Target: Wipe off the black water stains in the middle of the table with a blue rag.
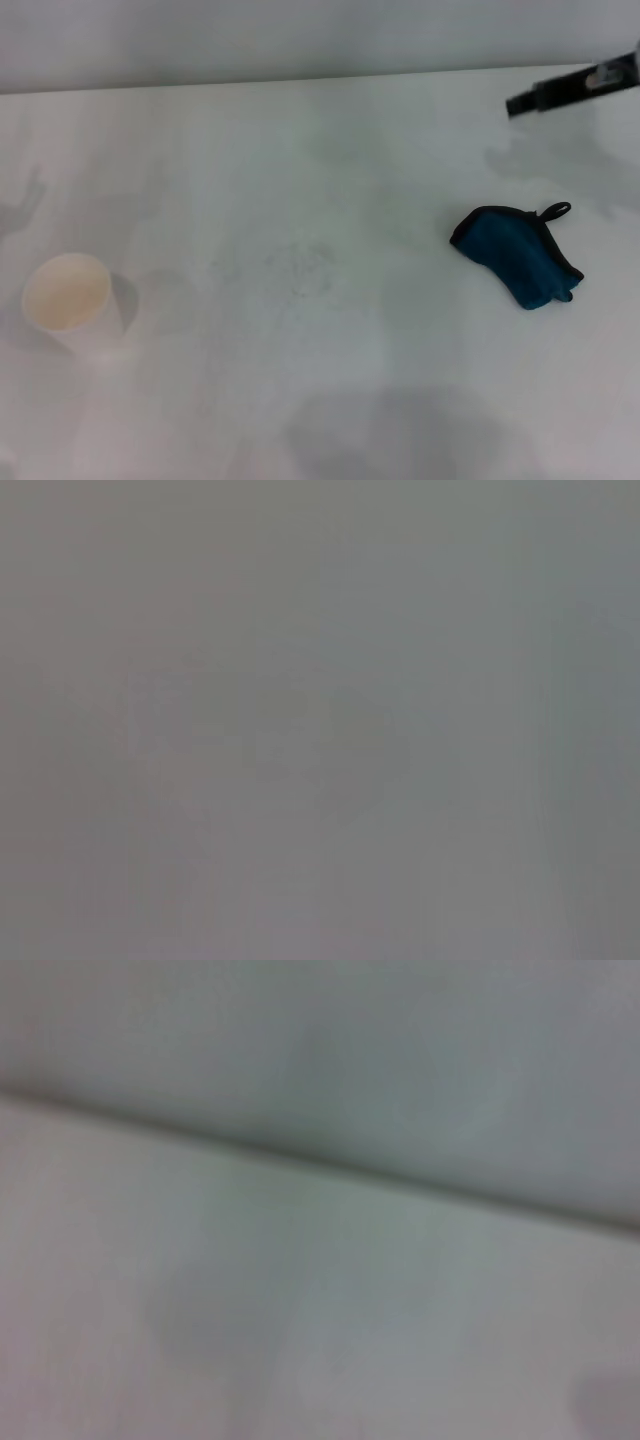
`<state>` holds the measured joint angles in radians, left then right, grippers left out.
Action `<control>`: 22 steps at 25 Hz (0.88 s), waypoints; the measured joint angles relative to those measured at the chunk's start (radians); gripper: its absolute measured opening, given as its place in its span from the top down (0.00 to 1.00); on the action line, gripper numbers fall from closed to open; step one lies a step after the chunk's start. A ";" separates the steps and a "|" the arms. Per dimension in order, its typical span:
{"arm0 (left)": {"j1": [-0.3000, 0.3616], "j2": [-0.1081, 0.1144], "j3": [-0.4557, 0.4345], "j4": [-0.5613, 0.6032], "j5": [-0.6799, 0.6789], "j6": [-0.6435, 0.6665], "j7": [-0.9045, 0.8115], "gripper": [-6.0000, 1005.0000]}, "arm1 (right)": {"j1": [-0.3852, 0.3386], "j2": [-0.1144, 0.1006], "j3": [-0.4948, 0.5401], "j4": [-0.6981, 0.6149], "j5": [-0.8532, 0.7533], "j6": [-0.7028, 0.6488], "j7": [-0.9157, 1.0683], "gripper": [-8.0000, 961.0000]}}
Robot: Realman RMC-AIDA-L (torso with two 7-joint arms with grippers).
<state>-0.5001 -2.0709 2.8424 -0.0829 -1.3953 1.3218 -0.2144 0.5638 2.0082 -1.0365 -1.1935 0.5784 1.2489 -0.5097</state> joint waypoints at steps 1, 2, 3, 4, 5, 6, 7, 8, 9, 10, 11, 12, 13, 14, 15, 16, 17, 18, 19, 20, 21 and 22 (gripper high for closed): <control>0.000 0.000 0.000 0.000 0.000 0.000 0.000 0.13 | -0.017 0.000 0.021 0.008 0.043 -0.045 -0.041 0.59; -0.001 0.000 0.000 0.000 0.000 -0.012 -0.006 0.13 | -0.032 0.001 0.035 0.019 0.084 -0.091 -0.077 0.59; -0.001 0.000 0.000 0.000 0.000 -0.012 -0.006 0.13 | -0.047 0.001 0.041 0.035 0.131 -0.135 -0.114 0.59; -0.003 0.000 0.000 0.000 0.001 -0.027 -0.011 0.13 | -0.063 -0.001 0.046 0.057 0.187 -0.184 -0.157 0.59; -0.002 -0.001 0.000 0.000 0.001 -0.031 -0.013 0.13 | -0.076 -0.001 0.047 0.078 0.246 -0.230 -0.197 0.59; 0.000 -0.001 0.000 0.000 0.002 -0.031 -0.013 0.12 | -0.094 -0.002 0.049 0.103 0.321 -0.276 -0.255 0.59; 0.002 -0.001 0.000 0.000 0.006 -0.032 -0.014 0.12 | -0.113 -0.001 0.049 0.126 0.403 -0.317 -0.317 0.59; 0.004 0.000 0.000 0.000 0.013 -0.033 -0.014 0.12 | -0.135 0.000 0.050 0.152 0.498 -0.354 -0.400 0.59; 0.007 0.002 0.000 0.000 0.023 -0.033 -0.016 0.12 | -0.157 0.001 0.050 0.175 0.589 -0.374 -0.481 0.59; 0.008 0.003 0.000 0.000 0.028 -0.033 -0.017 0.12 | -0.178 0.002 0.050 0.201 0.692 -0.393 -0.567 0.59; 0.010 0.004 0.000 -0.002 0.035 -0.032 -0.020 0.12 | -0.197 0.002 0.053 0.236 0.795 -0.403 -0.669 0.59; 0.013 0.004 0.000 -0.005 0.037 -0.028 -0.025 0.12 | -0.208 0.001 0.059 0.268 0.865 -0.407 -0.739 0.59; 0.016 0.004 0.000 -0.008 0.037 -0.026 -0.030 0.12 | -0.217 0.000 0.070 0.310 0.954 -0.409 -0.836 0.59; 0.023 0.003 0.000 -0.009 0.037 -0.023 -0.037 0.12 | -0.222 -0.002 0.123 0.416 1.101 -0.400 -1.019 0.59; 0.028 0.002 0.000 -0.009 0.037 -0.022 -0.044 0.12 | -0.222 -0.002 0.123 0.416 1.101 -0.400 -1.019 0.59; 0.034 0.001 0.000 -0.006 0.037 -0.022 -0.058 0.12 | -0.222 -0.002 0.147 0.447 1.134 -0.391 -1.061 0.59; 0.041 -0.001 0.000 -0.001 0.037 -0.022 -0.081 0.12 | -0.221 -0.003 0.191 0.489 1.163 -0.374 -1.129 0.59; 0.047 -0.001 0.000 0.003 0.036 -0.023 -0.101 0.12 | -0.220 -0.003 0.228 0.521 1.178 -0.360 -1.172 0.59; 0.055 -0.002 0.000 0.007 0.036 -0.027 -0.124 0.12 | -0.218 -0.003 0.271 0.551 1.183 -0.344 -1.227 0.59; 0.061 -0.003 0.000 0.011 0.036 -0.029 -0.135 0.12 | -0.215 -0.001 0.341 0.601 1.197 -0.315 -1.349 0.58; 0.067 -0.004 -0.001 0.016 0.035 -0.031 -0.139 0.12 | -0.215 -0.001 0.341 0.601 1.197 -0.315 -1.349 0.58; 0.072 -0.005 -0.001 0.020 0.035 -0.033 -0.137 0.12 | -0.215 0.000 0.373 0.633 1.216 -0.294 -1.432 0.58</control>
<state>-0.4282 -2.0759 2.8416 -0.0629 -1.3603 1.2890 -0.3514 0.3489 2.0085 -0.6635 -0.5608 1.7948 0.9554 -1.9419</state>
